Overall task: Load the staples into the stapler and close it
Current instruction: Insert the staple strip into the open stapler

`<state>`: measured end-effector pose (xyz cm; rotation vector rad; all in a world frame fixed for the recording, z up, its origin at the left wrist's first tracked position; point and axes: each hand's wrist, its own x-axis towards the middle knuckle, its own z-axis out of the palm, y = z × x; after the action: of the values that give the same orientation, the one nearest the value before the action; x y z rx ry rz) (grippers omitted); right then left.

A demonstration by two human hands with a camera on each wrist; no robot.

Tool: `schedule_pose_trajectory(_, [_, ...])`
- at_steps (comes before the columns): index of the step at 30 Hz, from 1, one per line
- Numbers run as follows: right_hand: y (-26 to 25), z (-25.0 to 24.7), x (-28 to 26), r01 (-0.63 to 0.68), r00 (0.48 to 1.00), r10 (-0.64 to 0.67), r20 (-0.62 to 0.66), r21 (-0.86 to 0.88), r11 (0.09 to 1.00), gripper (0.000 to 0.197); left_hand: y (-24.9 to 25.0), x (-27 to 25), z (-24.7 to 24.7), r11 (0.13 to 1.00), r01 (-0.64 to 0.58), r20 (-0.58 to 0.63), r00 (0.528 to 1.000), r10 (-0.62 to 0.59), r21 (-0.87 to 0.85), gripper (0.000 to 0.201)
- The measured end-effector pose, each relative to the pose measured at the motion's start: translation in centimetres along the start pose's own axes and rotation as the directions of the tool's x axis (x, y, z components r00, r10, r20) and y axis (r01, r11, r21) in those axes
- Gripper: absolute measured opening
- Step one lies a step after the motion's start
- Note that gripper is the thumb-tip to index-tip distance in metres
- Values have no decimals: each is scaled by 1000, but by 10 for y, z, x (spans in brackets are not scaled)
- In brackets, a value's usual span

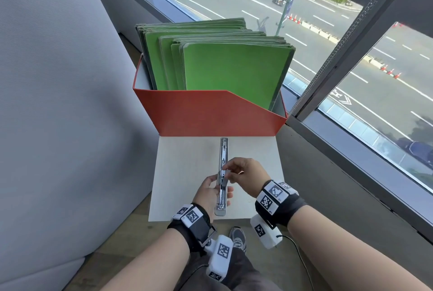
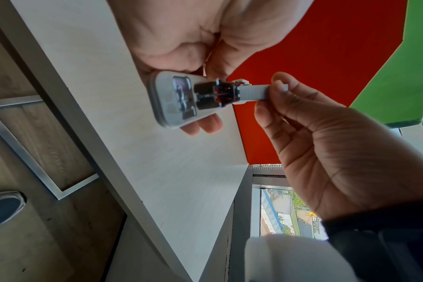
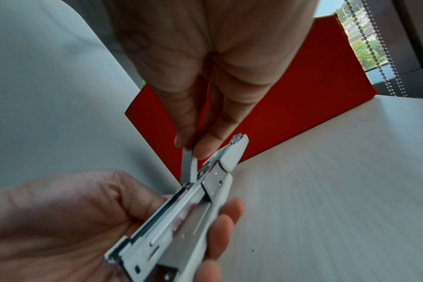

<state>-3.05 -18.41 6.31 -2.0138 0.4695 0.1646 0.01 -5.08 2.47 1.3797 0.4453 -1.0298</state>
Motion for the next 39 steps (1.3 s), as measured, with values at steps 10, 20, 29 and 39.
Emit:
schedule_pose_trajectory(10, [-3, 6, 2, -7, 999, 10, 42, -80, 997, 15, 3, -5, 3, 1000, -9, 7, 1000, 9, -15, 23])
schedule_pose_trajectory(20, [-7, 13, 0, 68, 997, -61, 40, -188, 980, 16, 4, -5, 0, 999, 6, 7, 1000, -5, -46, 34])
schedule_pose_trajectory(29, [-4, 17, -13, 56, 998, -52, 29, -177, 983, 23, 3, -3, -1, 998, 4, 20, 1000, -3, -69, 33])
schedule_pose_trajectory(39, [6, 30, -32, 95, 995, -98, -6, -193, 977, 17, 5, -9, 1, 994, -8, 9, 1000, 9, -105, 45])
